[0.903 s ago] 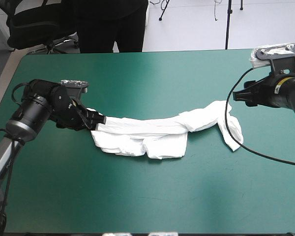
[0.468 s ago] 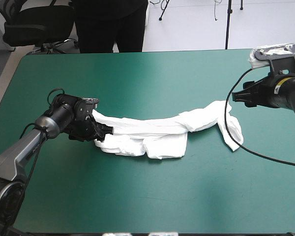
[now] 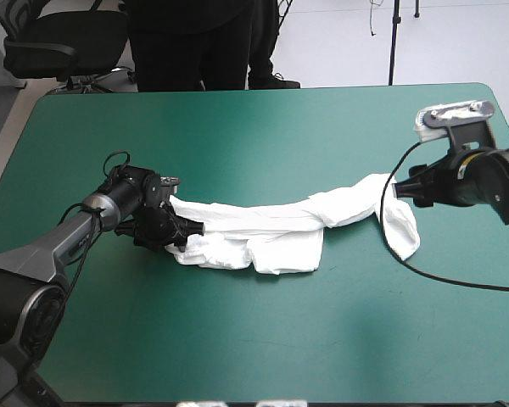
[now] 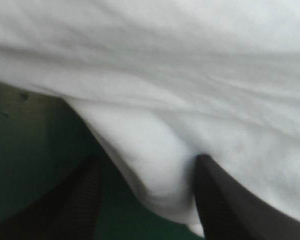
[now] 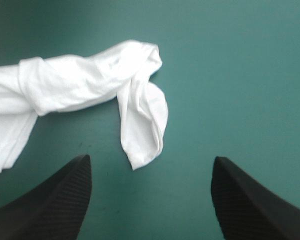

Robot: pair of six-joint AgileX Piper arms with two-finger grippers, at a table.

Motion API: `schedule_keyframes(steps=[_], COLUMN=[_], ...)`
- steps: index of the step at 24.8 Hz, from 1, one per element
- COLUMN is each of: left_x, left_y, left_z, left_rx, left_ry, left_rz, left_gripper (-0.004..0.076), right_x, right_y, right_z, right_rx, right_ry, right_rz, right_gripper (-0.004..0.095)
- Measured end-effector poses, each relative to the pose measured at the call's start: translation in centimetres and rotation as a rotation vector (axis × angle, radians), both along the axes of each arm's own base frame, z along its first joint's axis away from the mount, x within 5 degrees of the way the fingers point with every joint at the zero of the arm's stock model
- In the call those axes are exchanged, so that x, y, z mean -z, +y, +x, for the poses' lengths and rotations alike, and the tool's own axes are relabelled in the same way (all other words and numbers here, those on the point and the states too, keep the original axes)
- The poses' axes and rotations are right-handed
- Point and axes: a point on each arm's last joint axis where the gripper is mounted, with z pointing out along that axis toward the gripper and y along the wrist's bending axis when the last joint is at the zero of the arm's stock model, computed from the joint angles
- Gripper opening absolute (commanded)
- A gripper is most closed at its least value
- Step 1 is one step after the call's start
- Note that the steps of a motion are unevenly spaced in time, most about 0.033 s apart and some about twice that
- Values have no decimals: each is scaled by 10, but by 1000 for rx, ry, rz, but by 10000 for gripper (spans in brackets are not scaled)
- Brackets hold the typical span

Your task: Fold the cloth

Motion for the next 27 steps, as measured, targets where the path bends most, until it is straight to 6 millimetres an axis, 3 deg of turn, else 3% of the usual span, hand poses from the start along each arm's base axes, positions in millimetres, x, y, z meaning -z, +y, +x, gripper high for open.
schedule_keyframes(steps=[6,10,17,20,25,27], left_x=[0,0,0,0,0,0], left_y=[-1,-2,-3,-3,-3,-3], left_z=[1,2,2,2,2,2], left_rx=[-2,-5,-10,-10,-10,-10], left_ry=[-14,-24,-24,-24,-24,-24], left_rz=[-11,-20,-31,-31,-31,-31], left_gripper=[83,3,-9,-9,-9,-9], right_x=[59,105,153,179,209,220], right_y=[2,2,8,-4,-18,-14], right_z=[8,14,39,60,77,81], right_rx=[32,70,84,154,191,184], right_ry=[118,197,246,300,389,427], right_rz=[-20,-43,-37,-7,56,80], right_gripper=[644,644,604,604,602,523])
